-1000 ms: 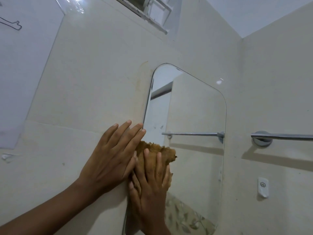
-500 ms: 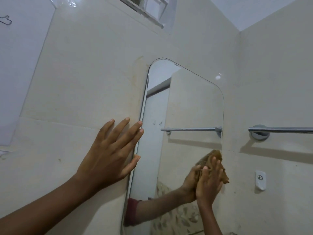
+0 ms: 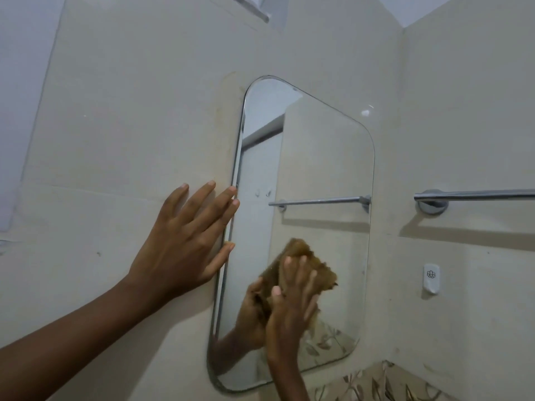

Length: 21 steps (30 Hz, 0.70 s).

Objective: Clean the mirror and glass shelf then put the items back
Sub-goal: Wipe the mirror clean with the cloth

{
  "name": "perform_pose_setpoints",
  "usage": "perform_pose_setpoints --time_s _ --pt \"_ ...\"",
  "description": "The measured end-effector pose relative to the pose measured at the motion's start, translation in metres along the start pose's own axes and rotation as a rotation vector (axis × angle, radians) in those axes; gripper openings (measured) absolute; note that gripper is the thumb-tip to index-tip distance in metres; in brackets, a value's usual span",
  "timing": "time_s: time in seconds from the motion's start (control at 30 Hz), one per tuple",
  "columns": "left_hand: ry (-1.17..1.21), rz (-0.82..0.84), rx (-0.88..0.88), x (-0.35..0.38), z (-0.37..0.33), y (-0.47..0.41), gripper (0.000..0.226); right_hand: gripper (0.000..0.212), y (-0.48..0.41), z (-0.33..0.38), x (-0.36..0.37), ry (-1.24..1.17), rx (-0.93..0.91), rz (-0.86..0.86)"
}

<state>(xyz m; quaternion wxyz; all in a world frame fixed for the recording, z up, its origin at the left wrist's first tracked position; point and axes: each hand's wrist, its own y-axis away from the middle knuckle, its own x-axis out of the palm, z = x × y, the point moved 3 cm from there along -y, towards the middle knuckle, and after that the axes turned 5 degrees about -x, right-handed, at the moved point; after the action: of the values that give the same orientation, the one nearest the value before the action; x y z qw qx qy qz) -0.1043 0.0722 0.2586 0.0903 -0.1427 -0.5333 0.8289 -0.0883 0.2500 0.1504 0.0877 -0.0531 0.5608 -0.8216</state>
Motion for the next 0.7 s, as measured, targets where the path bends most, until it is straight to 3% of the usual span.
perform_pose_setpoints --time_s 0.13,0.37,0.47,0.6,0.7 --pt "0.016 -0.023 -0.01 -0.001 0.0 0.0 0.053 0.051 0.043 0.039 0.013 0.079 -0.274 0.136" --pt "-0.012 -0.049 -0.005 0.0 0.0 0.001 0.053 0.055 0.096 0.012 0.016 0.219 -0.42 0.203" --pt "-0.017 -0.054 -0.008 0.0 0.0 0.001 0.054 0.055 0.084 -0.023 0.006 0.176 -0.256 0.214" --pt "-0.015 -0.047 -0.008 -0.001 0.0 0.0 0.054 0.057 0.064 -0.076 -0.014 -0.046 0.125 0.1" --pt "-0.016 -0.042 -0.006 -0.001 0.0 0.0 0.055 0.081 0.041 -0.101 -0.031 -0.144 0.372 0.022"
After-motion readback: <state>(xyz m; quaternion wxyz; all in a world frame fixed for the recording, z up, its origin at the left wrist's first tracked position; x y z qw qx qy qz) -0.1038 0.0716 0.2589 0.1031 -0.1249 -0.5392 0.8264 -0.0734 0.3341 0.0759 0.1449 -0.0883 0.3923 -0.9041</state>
